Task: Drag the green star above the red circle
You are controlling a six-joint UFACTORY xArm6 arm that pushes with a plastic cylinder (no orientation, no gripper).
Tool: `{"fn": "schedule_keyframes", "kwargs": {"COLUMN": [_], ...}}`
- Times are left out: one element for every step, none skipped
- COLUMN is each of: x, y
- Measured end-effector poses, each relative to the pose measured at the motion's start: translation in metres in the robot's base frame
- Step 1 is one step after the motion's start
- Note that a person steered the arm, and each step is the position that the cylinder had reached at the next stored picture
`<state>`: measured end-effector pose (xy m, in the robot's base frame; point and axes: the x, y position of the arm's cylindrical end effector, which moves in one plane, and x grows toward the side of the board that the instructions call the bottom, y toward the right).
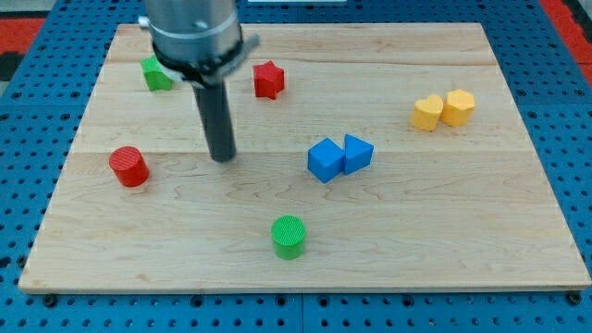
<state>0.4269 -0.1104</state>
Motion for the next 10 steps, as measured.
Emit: {"fn": "schedule_keyframes", "kwargs": {"x": [-0.077, -0.144, -0.155, -0.158, -0.155, -0.154, -0.154, -0.155, -0.152, -0.152], "y": [-0.018, -0.023, -0.097, -0.105, -0.107, -0.107, -0.107, -0.107, -0.107, -0.114]}}
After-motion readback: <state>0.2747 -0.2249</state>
